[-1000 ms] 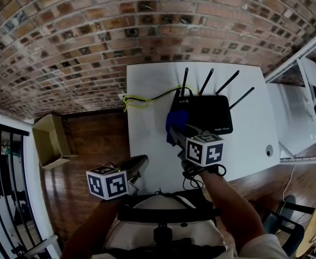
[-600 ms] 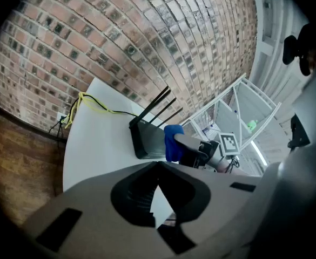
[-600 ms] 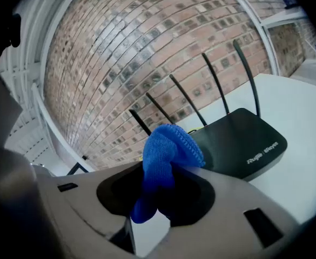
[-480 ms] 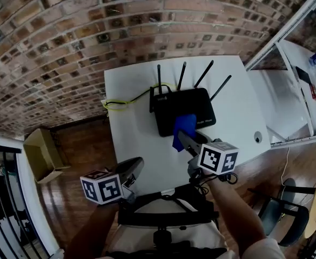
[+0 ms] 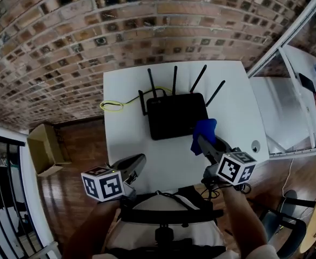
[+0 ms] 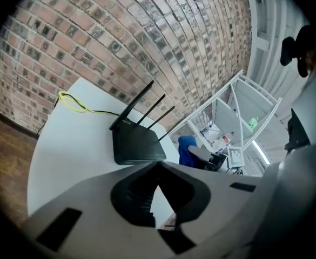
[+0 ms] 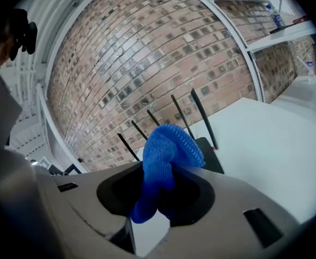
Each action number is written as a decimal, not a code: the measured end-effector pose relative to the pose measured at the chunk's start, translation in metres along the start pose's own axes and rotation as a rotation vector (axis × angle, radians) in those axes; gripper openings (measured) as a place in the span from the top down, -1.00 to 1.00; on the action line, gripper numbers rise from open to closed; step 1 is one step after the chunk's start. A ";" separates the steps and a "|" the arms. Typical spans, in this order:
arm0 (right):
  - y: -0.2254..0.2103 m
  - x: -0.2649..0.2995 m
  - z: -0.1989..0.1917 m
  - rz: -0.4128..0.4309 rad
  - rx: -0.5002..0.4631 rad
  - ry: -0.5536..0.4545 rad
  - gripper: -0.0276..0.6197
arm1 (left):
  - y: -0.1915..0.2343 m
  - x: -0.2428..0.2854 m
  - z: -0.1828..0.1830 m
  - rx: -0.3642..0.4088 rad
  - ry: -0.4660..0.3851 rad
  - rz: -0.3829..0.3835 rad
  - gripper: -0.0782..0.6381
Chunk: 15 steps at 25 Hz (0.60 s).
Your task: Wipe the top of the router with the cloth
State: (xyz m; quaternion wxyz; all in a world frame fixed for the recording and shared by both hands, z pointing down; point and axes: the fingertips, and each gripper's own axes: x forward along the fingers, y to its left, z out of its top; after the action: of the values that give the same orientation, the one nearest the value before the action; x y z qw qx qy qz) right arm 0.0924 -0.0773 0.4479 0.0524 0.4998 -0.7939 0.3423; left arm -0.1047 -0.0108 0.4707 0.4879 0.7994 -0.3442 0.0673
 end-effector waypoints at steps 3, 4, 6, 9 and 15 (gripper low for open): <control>-0.026 -0.020 0.010 0.032 -0.009 0.009 0.48 | -0.023 0.024 -0.006 -0.006 -0.015 0.014 0.70; -0.036 -0.028 0.013 0.034 -0.018 0.008 0.48 | -0.033 0.033 -0.009 -0.007 -0.014 0.013 0.70; -0.057 -0.043 0.016 0.043 -0.013 0.009 0.49 | -0.054 0.051 -0.016 -0.014 -0.009 0.002 0.70; -0.085 -0.061 0.016 0.054 0.003 0.019 0.47 | -0.077 0.073 -0.024 -0.013 -0.008 0.001 0.70; -0.140 -0.091 0.008 0.040 0.040 0.048 0.46 | -0.108 0.107 -0.040 -0.006 -0.011 0.040 0.70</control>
State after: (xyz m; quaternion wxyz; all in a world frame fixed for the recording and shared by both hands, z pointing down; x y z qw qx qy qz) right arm 0.2558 -0.0507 0.4716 0.0545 0.4764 -0.7953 0.3710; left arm 0.0518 0.0015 0.4595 0.4869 0.7913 -0.3629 0.0715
